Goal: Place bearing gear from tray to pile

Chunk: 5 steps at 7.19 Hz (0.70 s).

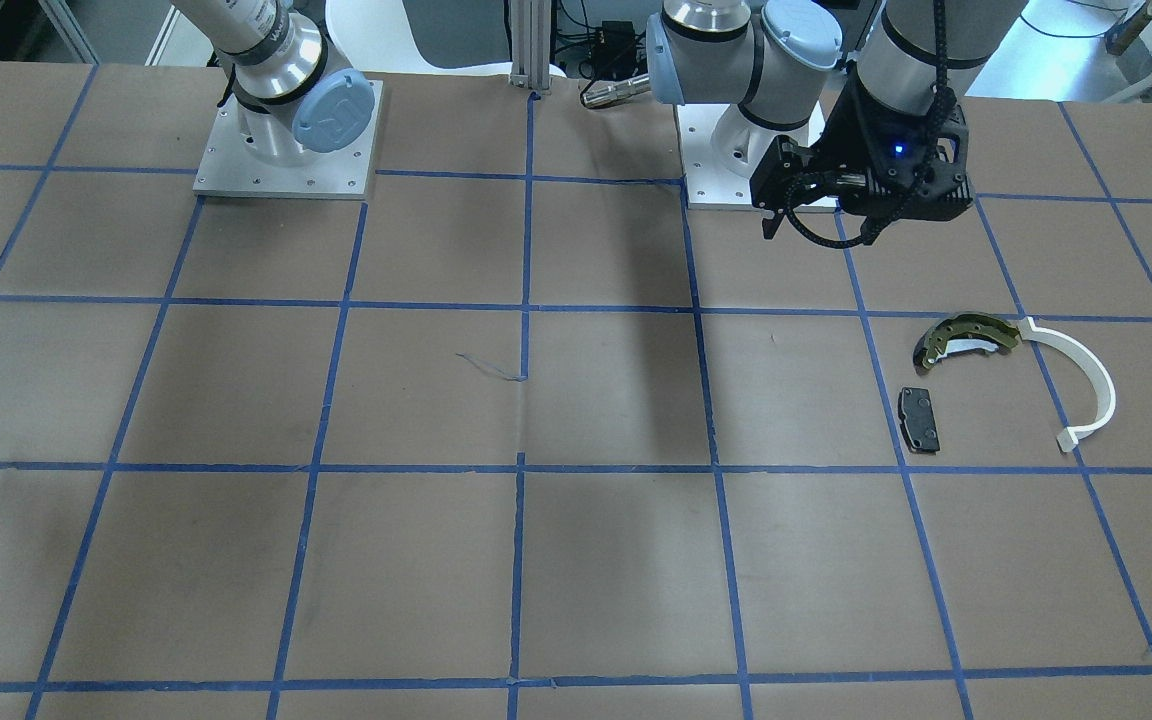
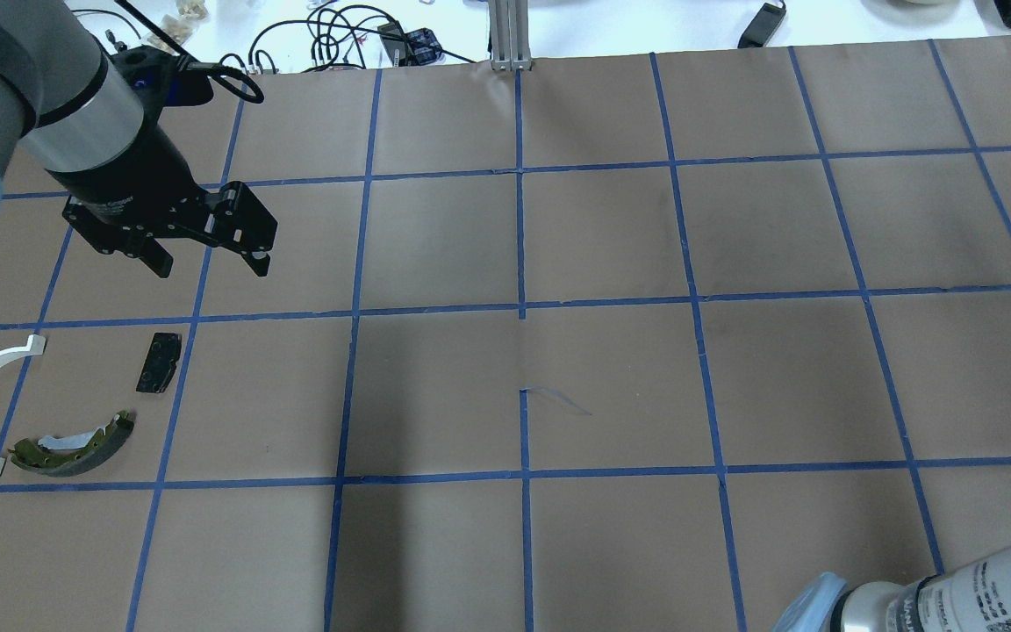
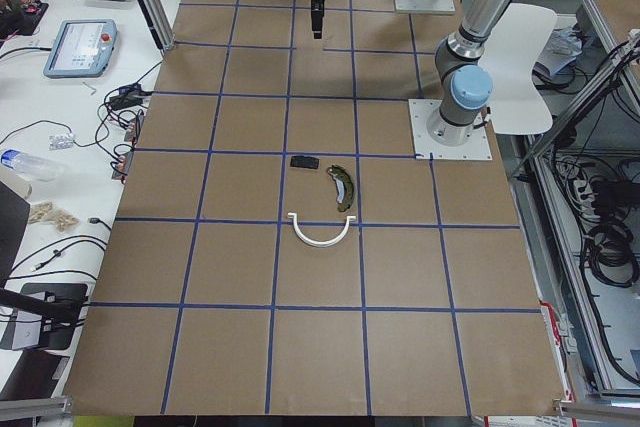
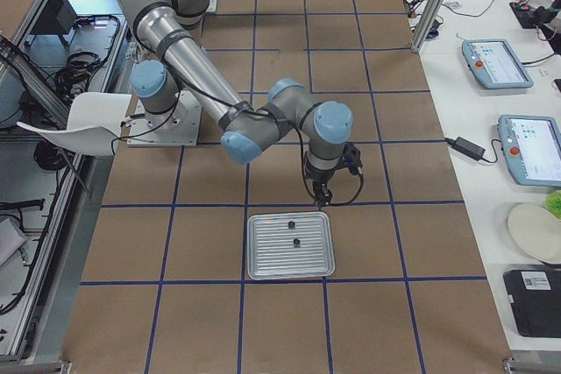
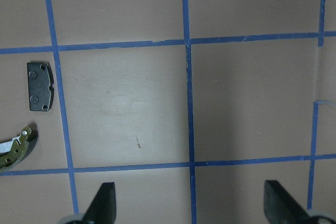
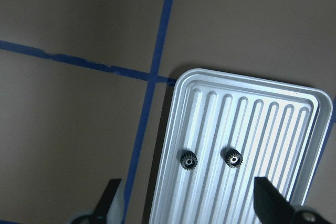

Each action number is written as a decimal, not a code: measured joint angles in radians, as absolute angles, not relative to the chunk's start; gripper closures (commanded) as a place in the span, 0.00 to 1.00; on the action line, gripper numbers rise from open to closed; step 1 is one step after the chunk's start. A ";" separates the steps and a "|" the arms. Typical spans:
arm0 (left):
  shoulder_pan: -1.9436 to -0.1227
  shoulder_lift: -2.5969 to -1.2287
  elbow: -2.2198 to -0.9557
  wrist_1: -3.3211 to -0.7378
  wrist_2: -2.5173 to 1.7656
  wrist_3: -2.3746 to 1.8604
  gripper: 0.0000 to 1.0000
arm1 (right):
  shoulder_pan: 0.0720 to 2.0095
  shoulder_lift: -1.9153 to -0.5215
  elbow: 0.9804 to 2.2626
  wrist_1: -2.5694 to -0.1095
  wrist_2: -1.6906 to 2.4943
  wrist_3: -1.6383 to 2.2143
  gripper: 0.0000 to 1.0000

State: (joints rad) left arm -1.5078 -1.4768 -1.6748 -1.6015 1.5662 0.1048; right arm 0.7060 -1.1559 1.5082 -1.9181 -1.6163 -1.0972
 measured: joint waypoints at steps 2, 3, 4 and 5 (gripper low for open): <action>-1.508 -1.476 -1.675 -1.604 1.567 0.107 0.00 | 0.656 -1.087 1.538 -1.984 -1.615 -1.151 0.18; -1.508 -1.476 -1.675 -1.605 1.567 0.108 0.00 | 0.648 -1.068 1.578 -2.050 -1.617 -1.160 0.19; -1.508 -1.475 -1.675 -1.606 1.567 0.109 0.00 | 0.646 -1.059 1.629 -2.126 -1.618 -1.166 0.23; -1.508 -1.474 -1.675 -1.606 1.567 0.109 0.00 | 0.645 -1.056 1.674 -2.194 -1.618 -1.180 0.25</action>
State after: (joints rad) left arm -1.5079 -1.4740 -1.6751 -1.6063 1.5674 0.1088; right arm 0.6449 -1.0556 1.6741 -2.1939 -1.6184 -1.1805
